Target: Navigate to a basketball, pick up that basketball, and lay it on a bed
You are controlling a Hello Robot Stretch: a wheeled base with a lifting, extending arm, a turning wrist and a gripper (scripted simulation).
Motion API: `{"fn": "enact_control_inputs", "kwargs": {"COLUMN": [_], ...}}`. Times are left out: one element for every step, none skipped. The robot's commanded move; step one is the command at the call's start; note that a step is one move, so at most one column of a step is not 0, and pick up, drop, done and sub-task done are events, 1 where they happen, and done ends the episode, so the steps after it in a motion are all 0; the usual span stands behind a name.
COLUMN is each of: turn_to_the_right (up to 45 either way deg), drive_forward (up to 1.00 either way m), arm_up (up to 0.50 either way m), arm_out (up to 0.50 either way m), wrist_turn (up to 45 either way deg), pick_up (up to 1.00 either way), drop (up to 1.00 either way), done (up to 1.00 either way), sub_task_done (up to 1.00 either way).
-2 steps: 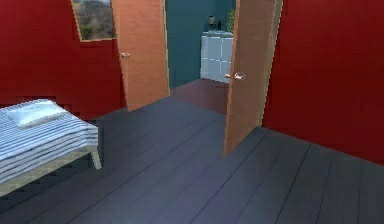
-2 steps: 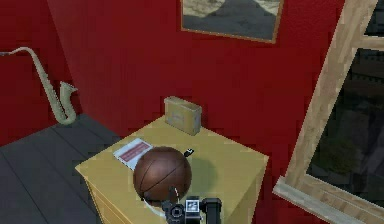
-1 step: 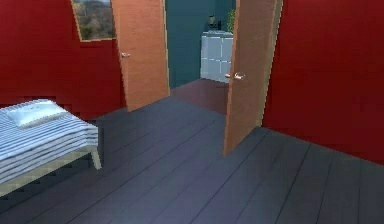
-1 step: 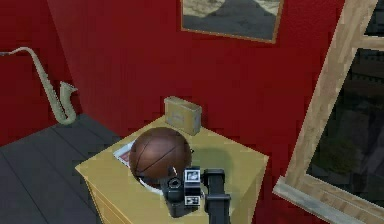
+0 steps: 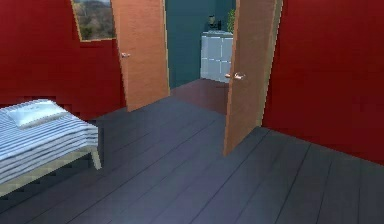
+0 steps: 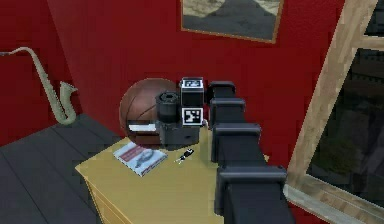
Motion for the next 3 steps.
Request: {"fn": "enact_control_inputs", "kwargs": {"turn_to_the_right": [0.0, 0.0, 0.0], "drive_forward": [0.0, 0.0, 0.0], "arm_up": [0.0, 0.0, 0.0], "arm_out": [0.0, 0.0, 0.0], "wrist_turn": [-45.0, -45.0, -15.0], "pick_up": [0.0, 0.0, 0.0], "drop": [0.0, 0.0, 0.0], "done": [0.0, 0.0, 0.0], "sub_task_done": [0.0, 0.0, 0.0]}}
